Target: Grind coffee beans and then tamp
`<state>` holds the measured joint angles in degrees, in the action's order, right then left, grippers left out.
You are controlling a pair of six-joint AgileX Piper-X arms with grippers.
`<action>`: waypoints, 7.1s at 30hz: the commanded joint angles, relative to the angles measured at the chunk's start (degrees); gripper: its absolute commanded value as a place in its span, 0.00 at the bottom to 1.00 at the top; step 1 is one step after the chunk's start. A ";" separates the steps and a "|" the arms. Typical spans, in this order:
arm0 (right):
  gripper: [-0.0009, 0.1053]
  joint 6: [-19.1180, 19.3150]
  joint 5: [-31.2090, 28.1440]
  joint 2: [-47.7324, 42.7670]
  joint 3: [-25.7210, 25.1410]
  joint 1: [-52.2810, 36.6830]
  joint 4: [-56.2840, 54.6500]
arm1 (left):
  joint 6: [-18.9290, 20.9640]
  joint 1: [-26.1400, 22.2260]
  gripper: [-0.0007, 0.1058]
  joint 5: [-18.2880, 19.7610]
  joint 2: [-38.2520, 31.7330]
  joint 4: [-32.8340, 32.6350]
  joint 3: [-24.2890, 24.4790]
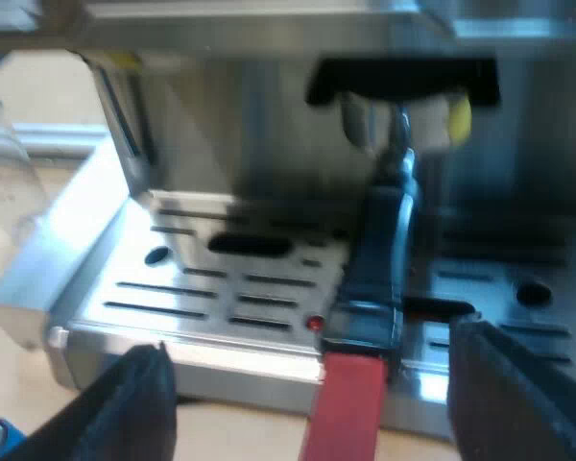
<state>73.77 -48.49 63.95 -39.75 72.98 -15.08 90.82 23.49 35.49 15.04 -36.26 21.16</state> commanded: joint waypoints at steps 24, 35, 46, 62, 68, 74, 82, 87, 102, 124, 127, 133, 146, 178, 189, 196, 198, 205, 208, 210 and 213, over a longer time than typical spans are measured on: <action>0.59 -8.41 22.69 6.07 -11.43 -11.67 -18.50 | -0.27 0.18 0.60 0.78 -0.06 0.52 -0.86; 0.59 -9.52 23.06 8.87 -11.58 -13.13 -18.54 | -0.27 0.18 0.60 0.78 -0.06 0.52 -0.86; 0.59 -9.52 22.62 14.51 -11.58 -13.44 -15.98 | -0.27 0.18 0.60 0.78 -0.06 0.52 -0.86; 0.59 -9.33 22.18 16.46 -11.40 -15.67 -13.04 | -0.27 0.18 0.60 0.78 -0.06 0.52 -0.86; 0.59 -9.35 22.25 17.10 -11.30 -15.67 -12.79 | -0.27 0.18 0.60 0.78 -0.06 0.52 -0.86; 0.59 -9.35 22.25 17.47 -11.27 -15.67 -12.55 | -0.27 0.18 0.60 0.78 -0.06 0.52 -0.86; 0.21 -9.35 22.25 17.47 -11.27 -15.67 -12.20 | -0.27 0.18 0.60 0.78 -0.06 0.52 -0.86; 0.01 -9.35 22.25 17.47 -11.27 -15.67 -12.20 | -0.27 0.18 0.60 0.78 -0.06 0.52 -0.86; 0.01 -8.47 22.47 17.47 -11.27 -15.00 -12.20 | -0.27 0.18 0.60 0.78 -0.06 0.52 -0.86; 0.01 -9.66 26.23 17.34 -11.27 -14.61 -14.52 | -0.27 0.18 0.60 0.78 -0.06 0.52 -0.86; 0.01 -12.04 26.23 17.34 -11.27 -14.63 -16.91 | -0.27 0.18 0.60 0.78 -0.06 0.52 -0.86; 0.01 -12.24 26.02 17.34 -11.27 -14.63 -19.67 | -0.27 0.18 0.60 0.78 -0.06 0.52 -0.86; 0.01 -14.71 21.43 17.34 -11.27 -10.96 -19.63 | -0.27 0.18 0.60 0.78 -0.06 0.52 -0.86; 0.01 -20.03 12.40 15.04 -11.27 -4.39 -26.22 | -0.27 0.18 0.60 0.78 -0.06 0.52 -0.86; 0.01 -20.03 10.94 11.49 -11.27 0.76 -29.01 | -0.27 0.18 0.60 0.78 -0.06 0.52 -0.86; 0.01 -18.28 11.34 9.44 -10.89 3.38 -30.70 | -0.27 0.18 0.60 0.78 -0.06 0.52 -0.86; 0.01 -18.02 12.08 8.70 -10.35 3.38 -30.70 | -0.27 0.18 0.60 0.78 -0.06 0.25 -0.59; 0.01 -11.14 14.73 3.51 -7.72 3.38 -29.45 | -0.27 0.18 0.60 0.78 -0.83 -3.48 1.31; 0.01 -7.73 16.75 1.34 -6.00 3.38 -28.84 | -0.27 0.18 0.60 0.78 -2.33 -3.92 1.67; 0.01 -6.04 17.16 -0.15 -5.08 3.38 -28.80 | -0.27 0.18 0.60 0.78 -3.41 -4.59 1.87; 0.01 -1.46 18.89 -2.22 -3.96 3.38 -27.17 | -0.27 0.18 0.60 0.78 -5.05 -6.06 1.99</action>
<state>69.99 -28.59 62.89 -43.10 76.51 -44.70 90.82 23.49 35.49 10.40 -41.81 22.73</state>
